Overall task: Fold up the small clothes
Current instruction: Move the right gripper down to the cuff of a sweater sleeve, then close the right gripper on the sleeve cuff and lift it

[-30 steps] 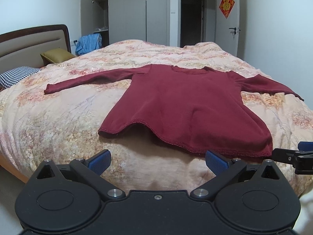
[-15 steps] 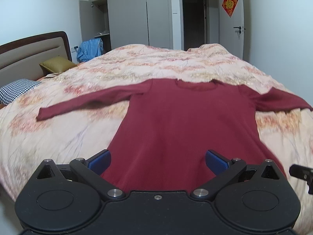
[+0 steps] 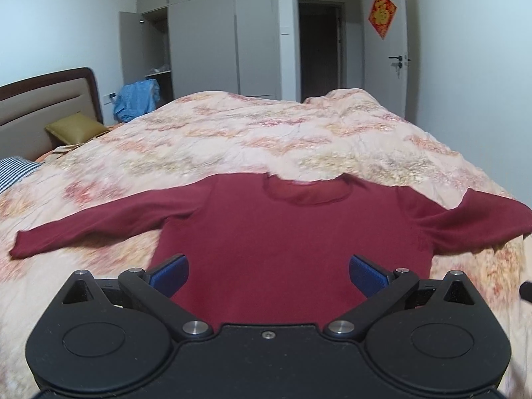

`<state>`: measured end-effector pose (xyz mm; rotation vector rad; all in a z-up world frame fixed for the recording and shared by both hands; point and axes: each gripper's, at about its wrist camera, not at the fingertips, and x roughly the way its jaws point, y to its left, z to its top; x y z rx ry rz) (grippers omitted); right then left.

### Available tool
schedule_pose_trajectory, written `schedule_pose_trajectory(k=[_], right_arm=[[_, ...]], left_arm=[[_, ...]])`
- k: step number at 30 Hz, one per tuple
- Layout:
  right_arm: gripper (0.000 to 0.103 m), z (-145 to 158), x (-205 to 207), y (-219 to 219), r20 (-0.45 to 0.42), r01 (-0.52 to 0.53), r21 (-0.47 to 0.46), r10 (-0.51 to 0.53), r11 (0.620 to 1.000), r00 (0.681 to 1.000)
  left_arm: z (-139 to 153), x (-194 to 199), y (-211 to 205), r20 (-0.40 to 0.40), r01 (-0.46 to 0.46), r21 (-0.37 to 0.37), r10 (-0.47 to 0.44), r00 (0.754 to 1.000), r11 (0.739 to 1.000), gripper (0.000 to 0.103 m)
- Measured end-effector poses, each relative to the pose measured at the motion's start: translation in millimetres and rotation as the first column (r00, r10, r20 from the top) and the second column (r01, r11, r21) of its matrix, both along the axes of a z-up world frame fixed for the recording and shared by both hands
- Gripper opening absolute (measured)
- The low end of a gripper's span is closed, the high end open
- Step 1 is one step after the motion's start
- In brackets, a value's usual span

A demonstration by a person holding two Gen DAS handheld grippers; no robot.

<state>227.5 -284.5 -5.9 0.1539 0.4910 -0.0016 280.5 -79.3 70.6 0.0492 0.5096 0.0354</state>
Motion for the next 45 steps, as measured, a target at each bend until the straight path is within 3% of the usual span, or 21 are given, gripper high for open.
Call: schedule_pose_trajectory(k=[7,17,20,27,30,33,37,38,45], right_arm=[[0.103,-2,41,-62,0.034,0.11,-0.007,-0.11,0.994,0.993],[0.103,-23,102,-169,-0.004,0.292,0.1,-0.293,0.951,0.956],[0.103,-30,116,-198,-0.018,0.343,0.181,-0.346,0.922,0.938],[0.1,-50,139,-258,-0.078,0.466,0.345,-0.47,0.815,0.879],[0.091,-58,153,-277,-0.111,0.5,0.391,-0.5,0.773,0.859],[0.073,-65,167,-289,-0.142,0.538,0.403,-0.53,0.74,0.836],[0.016,-63,174,-286,-0.133,0.561,0.355,-0.553,0.748,0.822],[0.008,-61,172,-285,-0.119,0.562,0.344,-0.559,0.752,0.821],[0.006,-30,112,-282,-0.025,0.558,0.366,-0.592,0.745,0.806]], left_arm=[[-21,55,-39,-0.024,0.084,0.008,-0.084,0.996,0.996,0.102],[-67,110,-58,-0.09,0.066,-0.011,-0.067,0.994,0.998,0.102],[-76,114,-57,-0.105,0.062,-0.023,-0.064,0.992,0.998,0.102],[-86,114,-58,-0.122,0.065,-0.017,-0.067,0.99,0.998,0.102],[-84,115,-60,-0.119,0.064,-0.018,-0.066,0.991,0.998,0.102],[-80,116,-60,-0.113,0.061,-0.022,-0.063,0.992,0.998,0.102],[-74,115,-62,-0.1,0.06,-0.021,-0.062,0.993,0.998,0.102],[-73,115,-62,-0.097,0.06,-0.022,-0.062,0.993,0.998,0.102],[-72,112,-62,-0.1,0.065,-0.018,-0.066,0.993,0.998,0.102]])
